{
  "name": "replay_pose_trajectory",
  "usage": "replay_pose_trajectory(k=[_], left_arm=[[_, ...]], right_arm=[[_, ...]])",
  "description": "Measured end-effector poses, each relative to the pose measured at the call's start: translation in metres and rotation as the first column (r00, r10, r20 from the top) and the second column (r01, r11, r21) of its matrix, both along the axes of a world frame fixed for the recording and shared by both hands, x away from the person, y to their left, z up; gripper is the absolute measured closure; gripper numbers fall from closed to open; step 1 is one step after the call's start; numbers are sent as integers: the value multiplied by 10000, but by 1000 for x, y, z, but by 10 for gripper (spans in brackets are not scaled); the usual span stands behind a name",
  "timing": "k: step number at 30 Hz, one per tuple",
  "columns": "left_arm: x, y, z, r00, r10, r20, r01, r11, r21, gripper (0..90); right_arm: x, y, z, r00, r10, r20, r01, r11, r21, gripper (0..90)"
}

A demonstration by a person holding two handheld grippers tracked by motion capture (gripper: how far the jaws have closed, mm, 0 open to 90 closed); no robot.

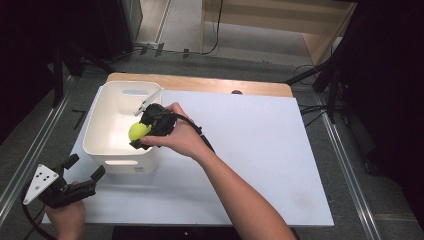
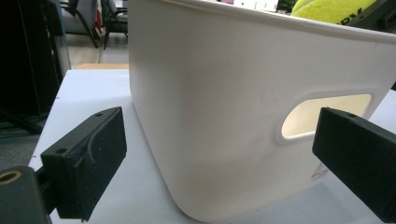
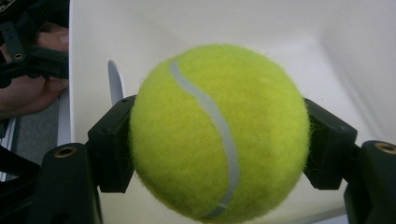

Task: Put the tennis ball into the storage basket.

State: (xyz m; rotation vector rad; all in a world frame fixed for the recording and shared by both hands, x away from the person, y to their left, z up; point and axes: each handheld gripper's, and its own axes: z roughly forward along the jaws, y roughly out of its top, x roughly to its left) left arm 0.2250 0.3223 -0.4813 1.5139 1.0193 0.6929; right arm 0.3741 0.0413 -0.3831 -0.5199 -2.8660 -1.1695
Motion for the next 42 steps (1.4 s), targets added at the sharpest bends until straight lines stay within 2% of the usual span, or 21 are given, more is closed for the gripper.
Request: replay_pose_trajectory(k=[3,7,9,12,18,19,23,27,29,34,42], left_arm=[[0,0,0,10000,-11,4,11,10000,-7,28],[0,0,0,10000,-7,0,7,10000,-31,28],[0,0,0,10000,-16,9,17,10000,-56,29],[0,0,0,10000,-16,19,16,10000,-91,29],[0,0,0,10000,-8,-11,8,10000,-39,29],[0,0,0,10000,-6,4,6,10000,-42,28],[0,0,0,10000,-14,-13,14,10000,-9,29],[0,0,0,10000,-17,-18,17,10000,12,29],[0,0,0,10000,-3,-21,3,10000,1,28],[0,0,0,10000,1,-26,-1,10000,5,29],[0,-1,0,10000,29,-33,-29,10000,13,29]], right_arm=[[0,-1,0,9999,-101,-4,101,9999,-85,237],[-2,-1,-1,9995,-142,-286,135,9996,-260,235],[-2,-1,-1,9998,-128,-159,125,9996,-240,227],[-4,-3,1,9998,-179,-59,179,9998,-45,148],[-6,-9,6,9998,-145,168,143,9998,172,70],[-7,-13,8,9995,-138,268,131,9996,252,4],[-9,-19,9,9994,-195,295,181,9988,462,2],[-13,-29,11,9980,-466,420,436,9965,715,2],[-14,-37,11,9961,-625,622,570,9946,862,2],[-15,-48,10,9926,-978,718,899,9903,1059,2],[-20,-68,7,9878,-1389,702,1279,9815,1424,0]])
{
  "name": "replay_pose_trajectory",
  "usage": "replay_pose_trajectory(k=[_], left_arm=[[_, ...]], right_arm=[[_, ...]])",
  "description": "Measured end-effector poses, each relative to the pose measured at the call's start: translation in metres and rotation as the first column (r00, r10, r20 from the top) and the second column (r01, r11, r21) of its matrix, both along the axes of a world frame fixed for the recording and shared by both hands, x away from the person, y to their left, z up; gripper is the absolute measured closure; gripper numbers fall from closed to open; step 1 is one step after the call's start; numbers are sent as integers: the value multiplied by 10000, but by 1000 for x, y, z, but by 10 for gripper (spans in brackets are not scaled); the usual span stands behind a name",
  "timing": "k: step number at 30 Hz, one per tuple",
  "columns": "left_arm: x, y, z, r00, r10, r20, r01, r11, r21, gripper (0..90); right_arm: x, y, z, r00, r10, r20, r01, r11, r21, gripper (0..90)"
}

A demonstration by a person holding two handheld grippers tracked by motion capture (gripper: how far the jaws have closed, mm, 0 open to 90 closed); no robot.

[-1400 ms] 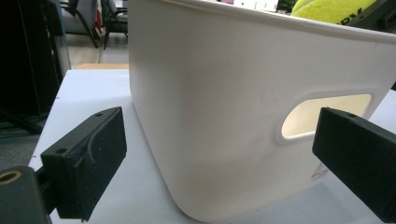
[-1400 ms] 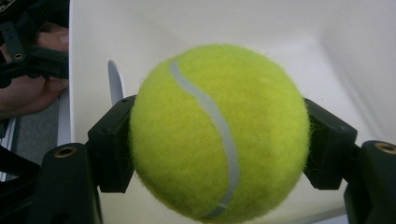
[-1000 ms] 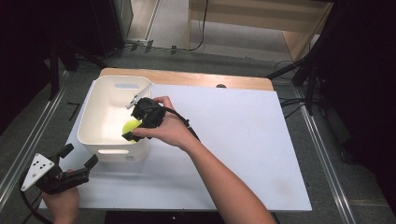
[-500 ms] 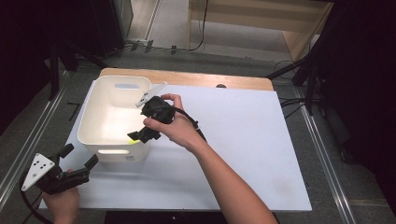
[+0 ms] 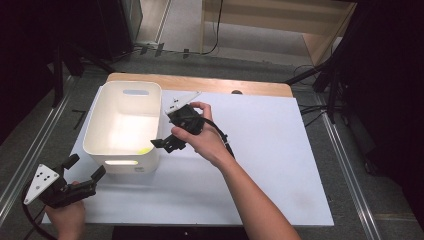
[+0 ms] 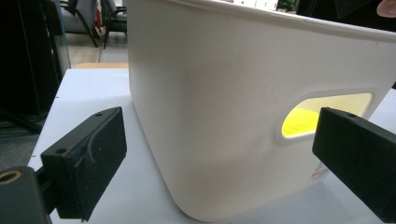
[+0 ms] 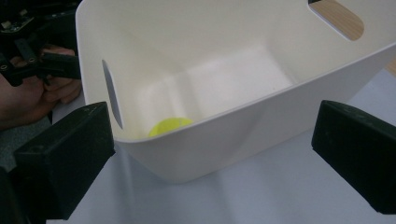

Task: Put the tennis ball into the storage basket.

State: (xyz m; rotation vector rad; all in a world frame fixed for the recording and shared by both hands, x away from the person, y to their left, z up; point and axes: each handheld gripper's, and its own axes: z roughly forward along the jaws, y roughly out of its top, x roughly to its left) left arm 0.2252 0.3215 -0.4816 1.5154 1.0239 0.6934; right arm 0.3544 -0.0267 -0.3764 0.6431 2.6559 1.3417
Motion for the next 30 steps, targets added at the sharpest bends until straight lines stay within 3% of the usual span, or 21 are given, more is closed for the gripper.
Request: replay_pose_trajectory(k=[16,30], left_arm=[[0,0,0,10000,-1,-29,1,10000,35,29],[1,-1,0,10000,-4,-21,4,10000,69,28]], right_arm=[[-10,-41,-14,9966,-819,2,818,9954,497,0],[-21,-78,-23,9858,-1655,298,1622,9827,894,0]])
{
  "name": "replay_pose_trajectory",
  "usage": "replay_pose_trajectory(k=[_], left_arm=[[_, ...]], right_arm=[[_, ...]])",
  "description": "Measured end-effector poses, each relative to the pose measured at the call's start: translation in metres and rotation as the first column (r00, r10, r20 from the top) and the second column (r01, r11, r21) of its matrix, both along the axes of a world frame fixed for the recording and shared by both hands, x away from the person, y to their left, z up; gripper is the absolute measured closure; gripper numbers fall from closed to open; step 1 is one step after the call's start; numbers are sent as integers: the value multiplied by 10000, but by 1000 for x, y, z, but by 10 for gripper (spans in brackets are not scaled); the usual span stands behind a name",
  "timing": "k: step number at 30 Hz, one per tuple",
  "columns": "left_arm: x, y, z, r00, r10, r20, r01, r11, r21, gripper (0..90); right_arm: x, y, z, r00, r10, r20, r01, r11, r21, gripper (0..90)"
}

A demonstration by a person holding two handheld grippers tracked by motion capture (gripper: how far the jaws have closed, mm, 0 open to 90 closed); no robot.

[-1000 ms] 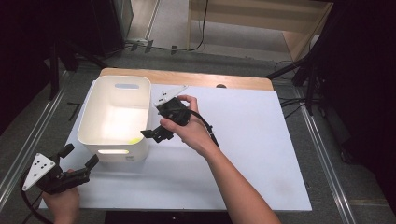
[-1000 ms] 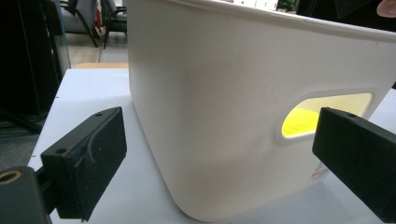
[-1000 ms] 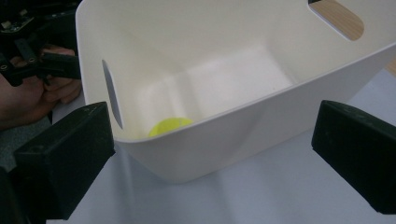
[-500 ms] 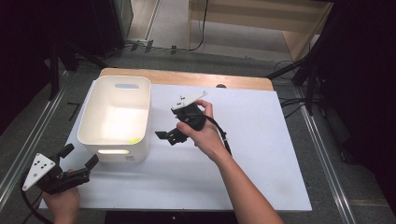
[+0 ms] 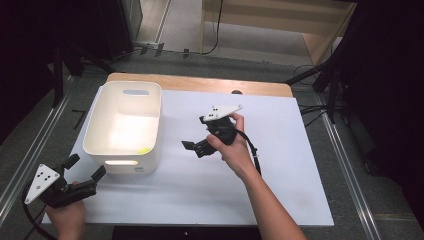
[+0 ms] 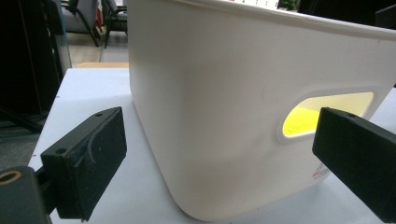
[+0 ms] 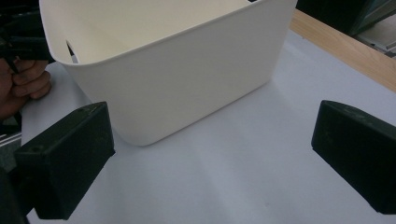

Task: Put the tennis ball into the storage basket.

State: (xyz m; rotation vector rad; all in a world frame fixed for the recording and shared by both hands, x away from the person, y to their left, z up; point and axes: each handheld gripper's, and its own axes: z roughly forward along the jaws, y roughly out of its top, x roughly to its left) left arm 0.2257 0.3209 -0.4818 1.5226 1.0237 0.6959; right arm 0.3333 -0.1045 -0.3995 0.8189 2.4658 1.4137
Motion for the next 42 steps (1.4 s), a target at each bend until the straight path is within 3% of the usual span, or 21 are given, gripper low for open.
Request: replay_pose_trajectory(k=[16,42], left_arm=[[0,0,0,10000,-4,4,4,10000,17,29],[0,-1,0,10000,28,11,-28,9999,99,29]], right_arm=[[-10,-37,-16,9978,-659,-5,659,9971,383,0],[-28,-90,-35,9858,-1678,107,1667,9834,712,0]])
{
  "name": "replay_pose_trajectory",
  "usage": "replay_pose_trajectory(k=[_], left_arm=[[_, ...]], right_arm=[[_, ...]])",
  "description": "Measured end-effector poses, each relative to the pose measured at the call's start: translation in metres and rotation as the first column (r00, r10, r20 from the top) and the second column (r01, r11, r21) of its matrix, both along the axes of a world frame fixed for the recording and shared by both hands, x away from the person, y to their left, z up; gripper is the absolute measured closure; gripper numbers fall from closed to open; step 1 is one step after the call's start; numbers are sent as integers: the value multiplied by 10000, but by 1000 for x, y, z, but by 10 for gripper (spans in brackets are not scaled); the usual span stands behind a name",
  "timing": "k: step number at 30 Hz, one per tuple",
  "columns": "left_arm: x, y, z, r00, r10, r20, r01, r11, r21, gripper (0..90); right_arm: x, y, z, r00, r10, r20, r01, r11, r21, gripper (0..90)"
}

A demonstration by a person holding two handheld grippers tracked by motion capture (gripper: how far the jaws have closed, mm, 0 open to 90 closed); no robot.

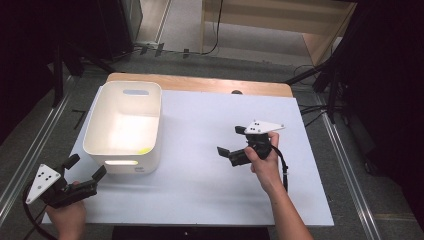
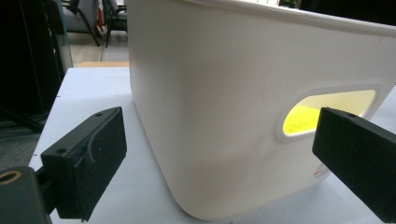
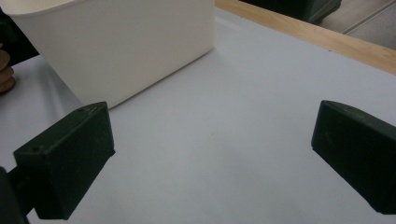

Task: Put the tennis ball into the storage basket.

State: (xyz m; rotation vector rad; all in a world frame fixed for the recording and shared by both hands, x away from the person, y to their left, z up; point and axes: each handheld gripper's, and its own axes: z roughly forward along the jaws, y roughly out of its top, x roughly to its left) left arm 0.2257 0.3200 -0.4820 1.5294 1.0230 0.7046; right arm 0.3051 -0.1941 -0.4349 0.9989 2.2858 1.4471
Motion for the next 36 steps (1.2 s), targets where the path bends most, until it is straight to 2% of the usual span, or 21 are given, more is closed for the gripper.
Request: replay_pose_trajectory(k=[18,36], left_arm=[[0,-1,0,10000,11,-11,-11,10000,67,28],[0,-2,0,10000,94,-4,-94,9997,204,28]], right_arm=[[-18,-38,-18,9976,-686,62,683,9971,334,0],[-37,-71,-34,9917,-1273,-168,1280,9904,520,0]])
